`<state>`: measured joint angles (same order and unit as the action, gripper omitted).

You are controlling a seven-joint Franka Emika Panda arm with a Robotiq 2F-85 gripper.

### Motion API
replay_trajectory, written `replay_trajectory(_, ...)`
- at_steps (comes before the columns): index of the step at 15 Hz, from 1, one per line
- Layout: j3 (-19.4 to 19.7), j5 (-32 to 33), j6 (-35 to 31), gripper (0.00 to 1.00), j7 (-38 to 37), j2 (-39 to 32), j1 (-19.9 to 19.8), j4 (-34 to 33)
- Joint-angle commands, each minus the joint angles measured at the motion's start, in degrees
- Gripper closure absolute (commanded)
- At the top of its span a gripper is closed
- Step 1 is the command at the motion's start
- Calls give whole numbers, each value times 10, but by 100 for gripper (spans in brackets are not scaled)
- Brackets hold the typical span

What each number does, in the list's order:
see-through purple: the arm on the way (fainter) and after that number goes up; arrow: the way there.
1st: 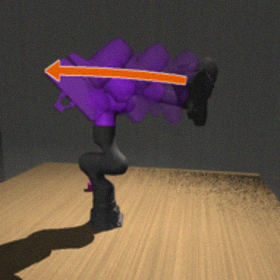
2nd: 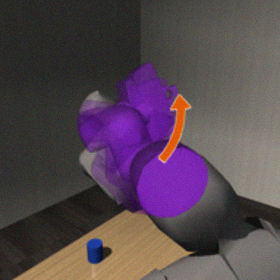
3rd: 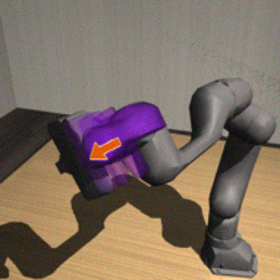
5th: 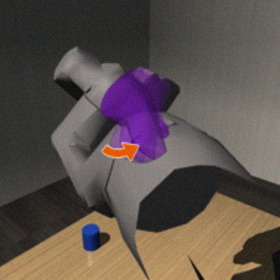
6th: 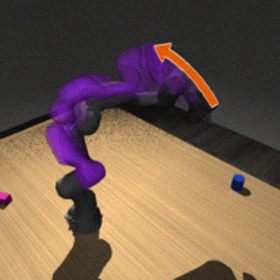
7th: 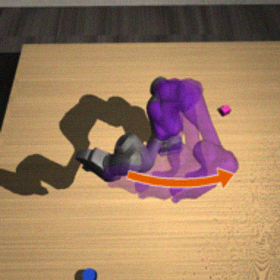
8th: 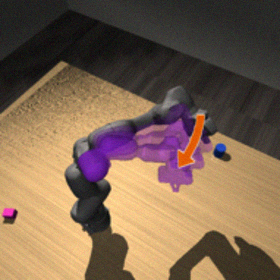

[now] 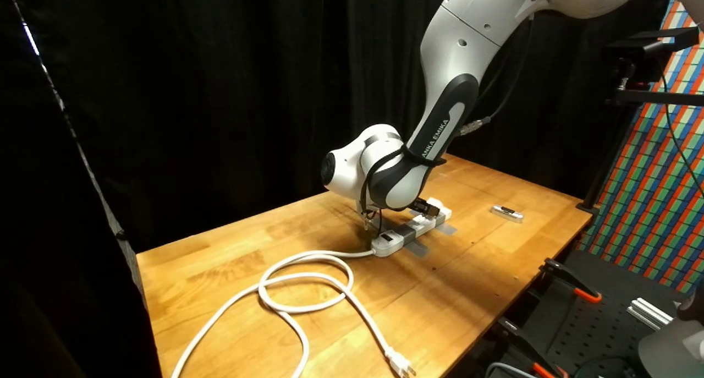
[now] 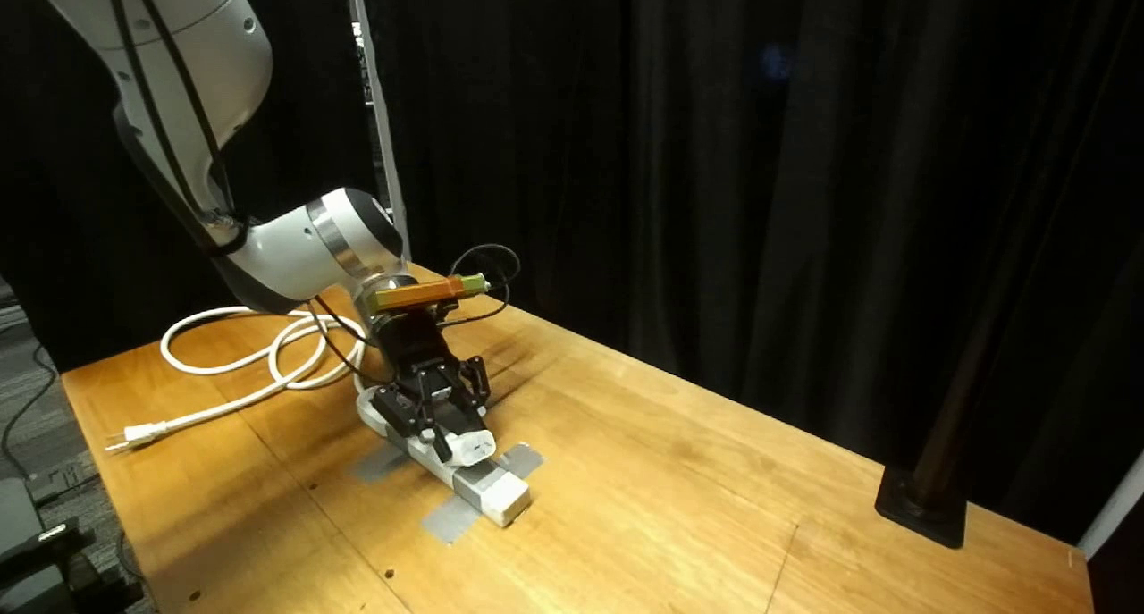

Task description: Move the charging adaptor backwards, place the adaptor on the extension cable

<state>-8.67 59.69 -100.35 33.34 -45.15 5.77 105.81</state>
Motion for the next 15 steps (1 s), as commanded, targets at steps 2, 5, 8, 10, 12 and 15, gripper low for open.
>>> replay_trajectory(2,-1,1,-15,77,-17,-23,1,-4)
replay_trajectory(5,-3,6,-17,77,-25,-19,5,2)
replay_trajectory(8,-4,17,-17,77,-39,-18,11,10)
replay_trajectory(10,-3,24,-11,77,-54,-19,18,6)
replay_trajectory(12,1,34,-3,77,-64,-13,23,1)
replay_trajectory(15,3,29,5,77,-62,6,20,-5)
